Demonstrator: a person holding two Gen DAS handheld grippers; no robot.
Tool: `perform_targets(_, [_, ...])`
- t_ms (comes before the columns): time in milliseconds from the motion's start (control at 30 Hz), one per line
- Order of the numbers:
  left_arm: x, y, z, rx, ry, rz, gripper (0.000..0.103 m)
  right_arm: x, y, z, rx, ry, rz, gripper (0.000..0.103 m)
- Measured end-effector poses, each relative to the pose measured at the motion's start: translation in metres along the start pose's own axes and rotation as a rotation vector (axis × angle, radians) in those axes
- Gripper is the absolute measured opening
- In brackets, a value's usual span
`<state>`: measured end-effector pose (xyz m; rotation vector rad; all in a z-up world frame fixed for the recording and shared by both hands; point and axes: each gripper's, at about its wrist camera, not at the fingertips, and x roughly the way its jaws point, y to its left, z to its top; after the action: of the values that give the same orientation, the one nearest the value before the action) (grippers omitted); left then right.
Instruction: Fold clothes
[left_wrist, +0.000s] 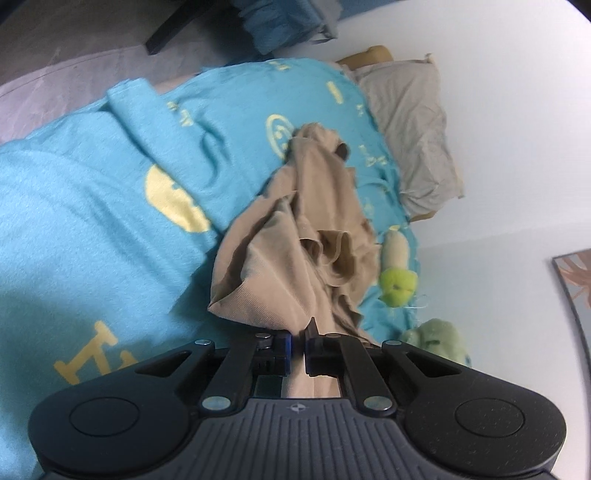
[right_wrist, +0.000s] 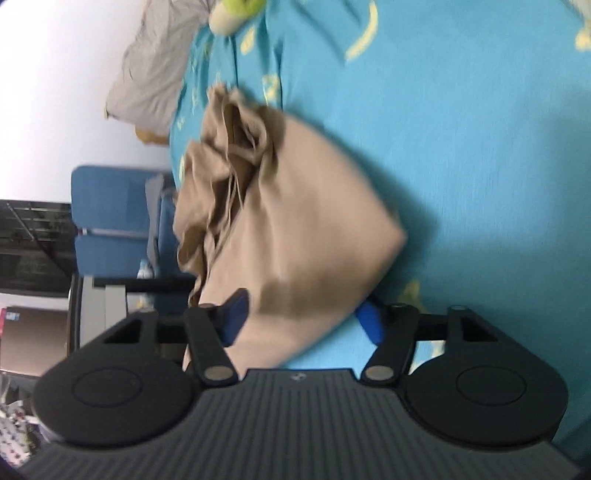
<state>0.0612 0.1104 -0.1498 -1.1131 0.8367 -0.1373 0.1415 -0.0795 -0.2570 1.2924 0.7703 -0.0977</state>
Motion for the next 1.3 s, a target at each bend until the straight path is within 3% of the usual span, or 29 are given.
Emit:
perform_targets(33, [-0.005,-0.003,-0.001,0.014,-0.004,-0.011,0.006,-0.002,0.002,0.002,-0.012,-0.023,-0.005,0.022])
perform_targets(67, [-0.010,-0.006,-0.002,0.027,-0.007,-0.023,0.006,-0.005,0.004,0.004,-0.026,-0.045,-0.008,0.016])
perform_targets(133, [-0.011,-0.015,-0.006,0.072,-0.015,-0.030,0.005,-0.016,0.017,0.004,-0.091,-0.098,0.010,0.013])
perform_targets(233, [-0.025,-0.034,-0.012,0.149,-0.044,-0.039,0.005,-0.039,0.039,-0.001,-0.199,-0.174,0.048,0.012])
perform_targets(367, [-0.047,-0.066,-0.023,0.202,-0.072,-0.100,0.005,-0.081,0.057,-0.014,-0.283,-0.203,0.070,0.012])
perform_targets(500, [-0.084,-0.093,-0.051,0.281,-0.111,-0.083,0.005,-0.124,0.074,-0.027,-0.366,-0.233,0.093,0.012])
perform_targets(700, [-0.150,-0.094,-0.109,0.293,-0.127,-0.051,0.005,-0.183,0.068,-0.058,-0.424,-0.234,0.105,0.012])
perform_targets(800, [-0.165,-0.091,-0.123,0.304,-0.144,-0.041,0.005,-0.196,0.060,-0.069,-0.435,-0.229,0.102,0.012])
perform_targets(1000, [-0.145,-0.105,-0.098,0.302,-0.149,0.006,0.006,-0.182,0.082,-0.059,-0.441,-0.216,0.073,0.012])
perform_targets(1300, [-0.041,-0.139,-0.024,0.430,-0.174,0.195,0.006,-0.074,0.125,0.002,-0.468,-0.156,-0.047,0.012])
